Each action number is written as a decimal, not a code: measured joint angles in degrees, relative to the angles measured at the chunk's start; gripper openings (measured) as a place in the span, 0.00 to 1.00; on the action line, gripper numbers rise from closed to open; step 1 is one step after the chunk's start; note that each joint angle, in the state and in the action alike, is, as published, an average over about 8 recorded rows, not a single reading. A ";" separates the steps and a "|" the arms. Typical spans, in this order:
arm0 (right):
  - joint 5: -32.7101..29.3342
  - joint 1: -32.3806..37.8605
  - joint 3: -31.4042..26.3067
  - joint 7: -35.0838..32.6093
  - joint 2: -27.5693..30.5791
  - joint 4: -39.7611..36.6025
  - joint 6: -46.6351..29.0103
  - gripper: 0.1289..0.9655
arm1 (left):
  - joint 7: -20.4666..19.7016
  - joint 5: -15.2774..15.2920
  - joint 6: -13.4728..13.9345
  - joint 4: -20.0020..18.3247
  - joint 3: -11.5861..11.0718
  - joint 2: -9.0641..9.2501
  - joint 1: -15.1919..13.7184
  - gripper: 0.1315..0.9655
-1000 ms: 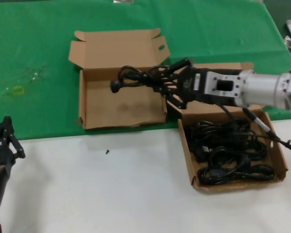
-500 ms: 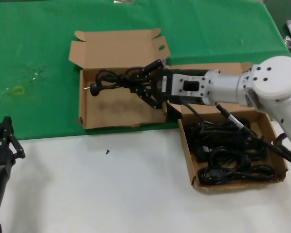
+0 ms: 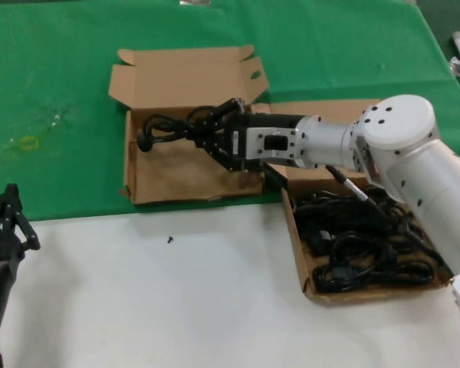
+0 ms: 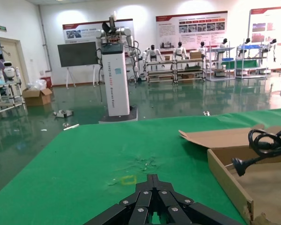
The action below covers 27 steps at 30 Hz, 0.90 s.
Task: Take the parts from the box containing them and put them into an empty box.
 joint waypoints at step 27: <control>4.36 5.66 7.24 -16.50 -4.66 -18.29 1.48 0.35 | 0.00 0.00 0.00 0.00 0.00 0.00 0.00 0.01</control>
